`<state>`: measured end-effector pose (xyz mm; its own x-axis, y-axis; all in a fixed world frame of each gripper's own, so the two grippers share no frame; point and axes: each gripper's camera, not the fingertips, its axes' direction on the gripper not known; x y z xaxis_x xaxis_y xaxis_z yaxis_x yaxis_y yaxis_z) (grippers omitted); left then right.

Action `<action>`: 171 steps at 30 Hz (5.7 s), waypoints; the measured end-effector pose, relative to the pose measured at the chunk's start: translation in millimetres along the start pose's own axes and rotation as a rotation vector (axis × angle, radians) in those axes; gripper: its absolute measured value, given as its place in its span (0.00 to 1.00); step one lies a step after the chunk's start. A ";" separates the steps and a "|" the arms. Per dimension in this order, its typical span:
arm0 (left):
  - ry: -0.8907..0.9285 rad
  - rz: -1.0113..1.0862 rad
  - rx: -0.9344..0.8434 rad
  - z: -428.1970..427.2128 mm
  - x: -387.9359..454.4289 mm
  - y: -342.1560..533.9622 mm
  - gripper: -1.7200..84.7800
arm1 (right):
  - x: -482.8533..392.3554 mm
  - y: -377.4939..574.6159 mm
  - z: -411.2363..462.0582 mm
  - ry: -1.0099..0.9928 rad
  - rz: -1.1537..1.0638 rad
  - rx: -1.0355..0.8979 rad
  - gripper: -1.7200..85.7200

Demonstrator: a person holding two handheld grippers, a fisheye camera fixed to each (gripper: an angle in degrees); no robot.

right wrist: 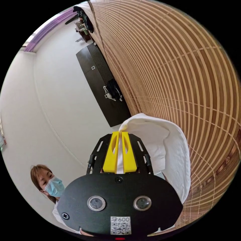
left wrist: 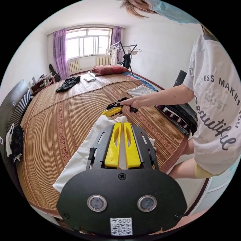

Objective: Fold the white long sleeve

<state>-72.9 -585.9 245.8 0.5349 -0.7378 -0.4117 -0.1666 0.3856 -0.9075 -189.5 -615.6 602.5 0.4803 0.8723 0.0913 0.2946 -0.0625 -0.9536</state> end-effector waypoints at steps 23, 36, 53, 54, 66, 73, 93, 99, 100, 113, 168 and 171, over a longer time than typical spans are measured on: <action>-0.186 -0.278 -0.300 167.0 162.5 -38.3 0.14 | -41.7 -17.1 33.6 0.191 0.022 0.044 0.01; -0.364 -1.206 -0.248 257.7 96.9 -105.7 0.13 | -72.0 -37.6 65.8 0.417 -0.055 -0.111 0.01; -0.339 -1.076 -0.344 216.3 90.4 -165.8 0.05 | -54.6 -45.7 64.1 0.374 -0.020 -0.119 0.01; -0.338 -1.072 -0.337 208.8 90.2 -168.0 0.05 | -54.1 -46.1 64.0 0.370 -0.019 -0.125 0.01; -0.485 -0.698 -0.629 60.5 64.6 -263.8 0.05 | -46.6 -42.6 61.7 0.242 -0.029 -0.261 0.01; -0.487 -0.496 -0.768 84.5 111.1 -328.1 0.05 | -29.3 -38.8 36.7 0.261 -0.010 -0.284 0.01; -0.395 -0.835 -0.466 4.5 96.0 -272.0 0.05 | -53.1 -20.2 87.2 0.324 -0.105 -0.308 0.01; -0.651 -0.482 -0.651 4.5 97.5 -342.6 0.05 | -39.8 -9.5 92.1 0.245 -0.039 -0.252 0.01; -0.684 -0.440 -0.667 8.1 99.8 -348.3 0.05 | -34.6 -5.9 89.3 0.213 -0.021 -0.229 0.01; -0.456 -0.182 -0.756 129.9 213.9 -361.9 0.05 | 30.4 29.8 23.0 0.341 0.031 -0.122 0.01; -0.602 0.292 -0.961 1.3 25.3 -199.6 0.05 | 39.3 466.1 364.4 1.489 -0.999 -0.436 0.01; -0.590 0.042 -0.872 -77.9 -38.8 -231.6 0.05 | -3.6 454.0 373.1 1.418 -1.016 -0.379 0.01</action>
<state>-119.5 -689.7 465.5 0.7943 -0.2564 -0.5508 -0.6071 -0.3005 -0.7356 -365.7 -466.2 62.1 0.2196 -0.3959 0.8917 0.9561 -0.0946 -0.2775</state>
